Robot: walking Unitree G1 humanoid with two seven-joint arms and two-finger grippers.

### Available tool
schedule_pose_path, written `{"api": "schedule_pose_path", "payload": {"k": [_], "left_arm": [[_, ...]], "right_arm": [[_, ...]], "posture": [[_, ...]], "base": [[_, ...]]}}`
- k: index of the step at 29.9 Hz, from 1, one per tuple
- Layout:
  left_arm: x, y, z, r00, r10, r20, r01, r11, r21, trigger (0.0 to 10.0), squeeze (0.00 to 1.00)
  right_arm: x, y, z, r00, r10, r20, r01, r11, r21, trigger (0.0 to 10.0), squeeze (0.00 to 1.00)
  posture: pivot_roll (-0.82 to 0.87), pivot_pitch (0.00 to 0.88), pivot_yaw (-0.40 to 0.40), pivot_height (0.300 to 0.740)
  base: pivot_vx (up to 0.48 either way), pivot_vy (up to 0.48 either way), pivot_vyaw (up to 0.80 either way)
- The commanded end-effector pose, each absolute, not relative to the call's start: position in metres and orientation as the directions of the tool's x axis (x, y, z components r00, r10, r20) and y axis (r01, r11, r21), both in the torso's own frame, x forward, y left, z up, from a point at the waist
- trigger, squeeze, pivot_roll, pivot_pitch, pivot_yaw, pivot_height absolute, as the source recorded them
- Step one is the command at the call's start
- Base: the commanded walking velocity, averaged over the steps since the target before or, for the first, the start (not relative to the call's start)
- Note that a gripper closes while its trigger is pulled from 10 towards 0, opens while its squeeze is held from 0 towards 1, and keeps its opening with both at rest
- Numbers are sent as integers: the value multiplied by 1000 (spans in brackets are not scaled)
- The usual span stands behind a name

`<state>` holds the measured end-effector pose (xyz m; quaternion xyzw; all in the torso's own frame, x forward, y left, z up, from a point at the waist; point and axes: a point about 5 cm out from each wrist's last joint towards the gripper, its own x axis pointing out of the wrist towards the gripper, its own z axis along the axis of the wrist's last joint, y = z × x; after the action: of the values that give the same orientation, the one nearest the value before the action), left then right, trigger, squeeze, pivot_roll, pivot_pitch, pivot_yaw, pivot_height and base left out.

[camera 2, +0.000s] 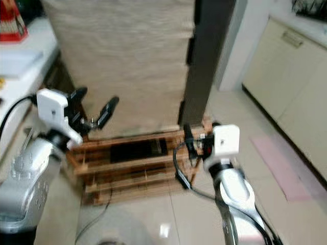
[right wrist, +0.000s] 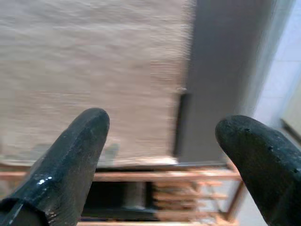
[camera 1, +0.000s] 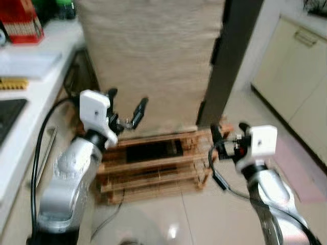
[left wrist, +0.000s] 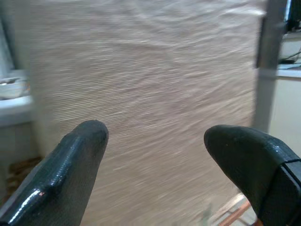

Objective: Restocking fridge

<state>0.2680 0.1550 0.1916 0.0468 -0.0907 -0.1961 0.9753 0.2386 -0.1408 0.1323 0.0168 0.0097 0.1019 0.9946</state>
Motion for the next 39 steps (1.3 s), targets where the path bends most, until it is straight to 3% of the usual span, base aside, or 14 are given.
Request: {"api": "schedule_pose_path", "payload": {"k": [1,9,14,15,16,18,20,27,32,39], "left_arm": [[268,150,188,903,-406,141,390,912,129,10000,0],[269,150,187,911,-393,128,375,916,142,10000,0],[272,161,190,938,-312,154,306,950,60,10000,0],[273,165,191,935,-314,162,317,948,9,10000,749],[273,168,193,931,-320,176,328,944,-20,10000,1000],[274,179,195,928,-327,180,338,940,-36,10000,1000],[274,181,195,928,-328,179,339,940,-37,10000,1000],[290,204,207,929,-320,186,323,946,11,10000,1000],[300,224,212,937,-303,176,292,952,90,10000,1000],[322,247,223,923,-313,222,317,948,16,10000,1000]], "right_arm": [[239,-147,137,984,180,-2,-180,984,15,10000,0],[239,-146,135,983,183,-21,-182,983,8,10000,0],[238,-147,135,983,181,-21,-181,984,9,10000,0],[238,-147,134,982,187,-21,-187,982,5,10000,0],[237,-147,134,979,204,-20,-204,979,3,10000,0],[233,-141,139,930,367,-2,-367,929,-44,10000,0],[231,-139,140,914,407,1,-406,912,-58,10000,0],[215,-120,157,732,680,42,-682,730,53,10000,0],[211,-120,160,670,742,27,-742,668,54,10000,0],[203,-122,159,620,785,-15,-782,619,74,10000,0]], "posture": [[14,1,-44,740],[15,8,-45,740],[16,12,-43,740],[15,10,-41,740],[14,10,-41,740],[13,10,-37,740],[13,10,-37,740],[2,0,-31,740],[2,0,-36,740],[4,0,-40,740]], "base": [[0,0,0],[0,0,0],[0,0,0],[0,0,0],[0,0,0],[0,0,0],[0,0,0],[0,0,0],[0,0,0],[0,0,0]]}}
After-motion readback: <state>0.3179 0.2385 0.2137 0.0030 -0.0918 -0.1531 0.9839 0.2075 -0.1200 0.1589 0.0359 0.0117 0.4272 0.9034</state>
